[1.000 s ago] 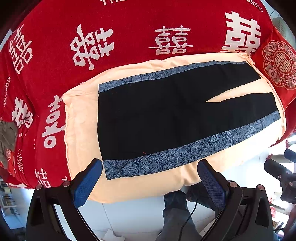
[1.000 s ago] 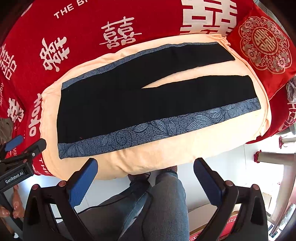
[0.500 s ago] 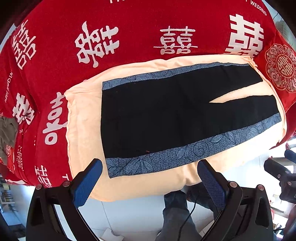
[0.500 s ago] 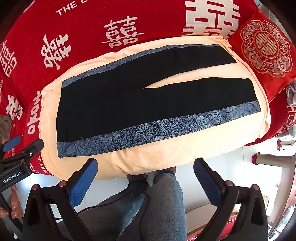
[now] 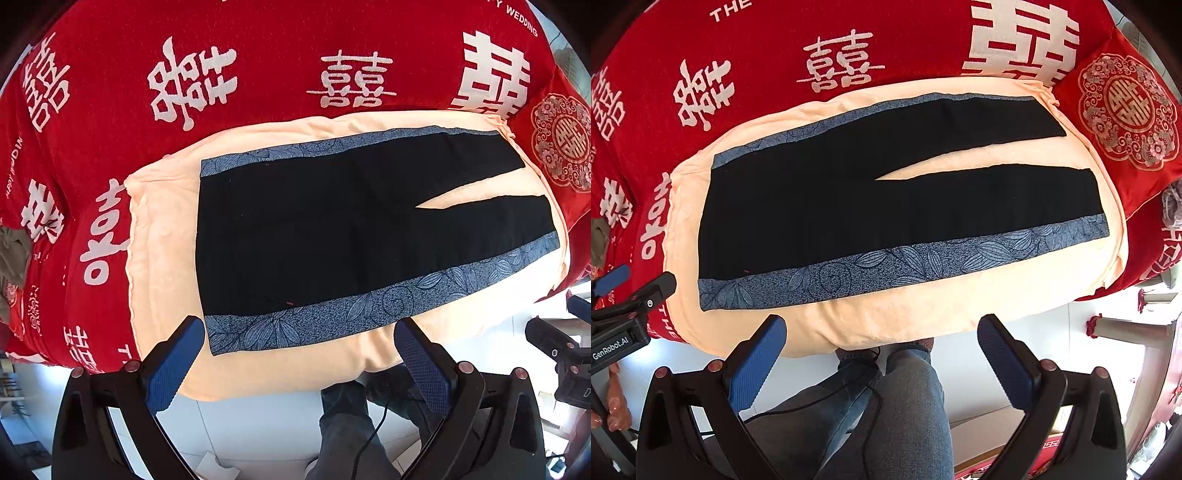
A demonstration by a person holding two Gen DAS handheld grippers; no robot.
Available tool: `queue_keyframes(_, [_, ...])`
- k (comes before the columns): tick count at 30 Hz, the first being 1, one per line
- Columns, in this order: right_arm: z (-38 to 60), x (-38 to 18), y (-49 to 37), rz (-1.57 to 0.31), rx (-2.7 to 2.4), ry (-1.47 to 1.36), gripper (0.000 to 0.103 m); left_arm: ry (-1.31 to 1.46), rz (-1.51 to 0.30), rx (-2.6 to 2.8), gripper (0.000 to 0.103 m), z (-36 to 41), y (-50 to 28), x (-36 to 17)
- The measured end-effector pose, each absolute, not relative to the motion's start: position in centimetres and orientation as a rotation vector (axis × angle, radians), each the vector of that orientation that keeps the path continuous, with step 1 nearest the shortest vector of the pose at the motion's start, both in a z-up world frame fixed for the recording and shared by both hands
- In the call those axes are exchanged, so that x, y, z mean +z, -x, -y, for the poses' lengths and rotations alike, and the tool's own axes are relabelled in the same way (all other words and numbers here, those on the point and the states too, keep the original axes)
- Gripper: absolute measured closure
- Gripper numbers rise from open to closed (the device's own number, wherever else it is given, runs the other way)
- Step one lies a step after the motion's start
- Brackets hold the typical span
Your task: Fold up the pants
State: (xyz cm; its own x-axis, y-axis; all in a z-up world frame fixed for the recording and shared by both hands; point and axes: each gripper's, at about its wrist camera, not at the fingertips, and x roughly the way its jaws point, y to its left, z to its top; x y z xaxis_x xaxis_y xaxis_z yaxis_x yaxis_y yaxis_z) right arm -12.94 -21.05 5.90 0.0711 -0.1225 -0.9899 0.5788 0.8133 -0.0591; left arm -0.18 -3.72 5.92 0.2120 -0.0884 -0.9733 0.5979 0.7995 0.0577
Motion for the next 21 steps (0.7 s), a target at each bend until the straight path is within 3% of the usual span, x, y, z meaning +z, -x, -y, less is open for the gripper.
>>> queue_keyframes(21, [22.1, 5.4, 13.8, -1.406, -0.568, -0.453, 0.0, -0.5, -1.296, -0.508, 0.0, 4.4, 0.3, 5.5])
